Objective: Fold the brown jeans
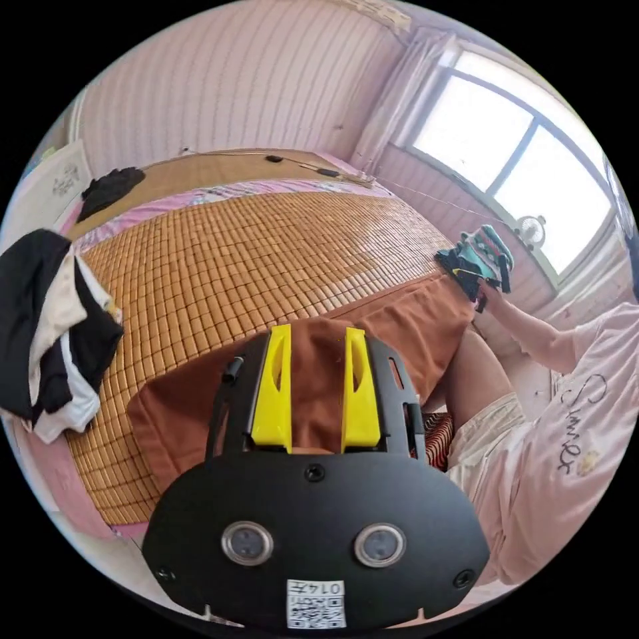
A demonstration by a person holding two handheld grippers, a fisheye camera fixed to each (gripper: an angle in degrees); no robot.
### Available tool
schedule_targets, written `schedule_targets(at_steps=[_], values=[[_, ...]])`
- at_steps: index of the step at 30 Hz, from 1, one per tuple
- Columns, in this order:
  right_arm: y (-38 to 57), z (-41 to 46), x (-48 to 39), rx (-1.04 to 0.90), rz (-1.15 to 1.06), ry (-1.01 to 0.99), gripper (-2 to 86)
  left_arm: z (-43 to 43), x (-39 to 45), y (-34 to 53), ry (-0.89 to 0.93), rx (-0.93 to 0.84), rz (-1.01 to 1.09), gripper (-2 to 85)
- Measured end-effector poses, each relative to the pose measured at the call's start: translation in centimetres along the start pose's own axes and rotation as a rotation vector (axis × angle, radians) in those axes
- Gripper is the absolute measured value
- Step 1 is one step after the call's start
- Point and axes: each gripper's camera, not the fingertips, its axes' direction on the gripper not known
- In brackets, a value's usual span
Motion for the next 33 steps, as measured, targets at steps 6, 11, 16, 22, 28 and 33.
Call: schedule_targets(at_steps=[6, 11, 16, 22, 28, 33], values=[[-2.0, 6.1, -0.6, -0.202, 0.117, 0.132, 7.1, 15.7, 5.3, -4.5, -0.075, -0.38, 0.227, 12.4], [-1.4, 4.0, -1.9, -0.143, 0.061, 0.128, 2.8, 26.6, 7.0, -1.8, -0.244, -0.617, 0.254, 9.2], [0.0, -2.8, -0.3, 0.063, 0.157, -0.065, 1.1, 28.2, 7.7, 0.0, -0.201, -0.518, 0.208, -0.1], [-0.1, -9.2, 0.9, 0.255, 0.211, -0.182, 1.5, 26.4, 8.8, 1.9, -0.387, -0.437, 0.298, -0.9], [-1.7, -2.6, 1.2, 0.09, 0.303, -0.121, 3.4, 26.2, 6.6, 1.9, -0.236, -0.323, 0.18, -0.5], [-0.3, -4.0, -1.5, 0.221, 0.201, -0.165, 4.3, 27.3, 6.0, 2.3, -0.163, -0.288, 0.15, 3.5]])
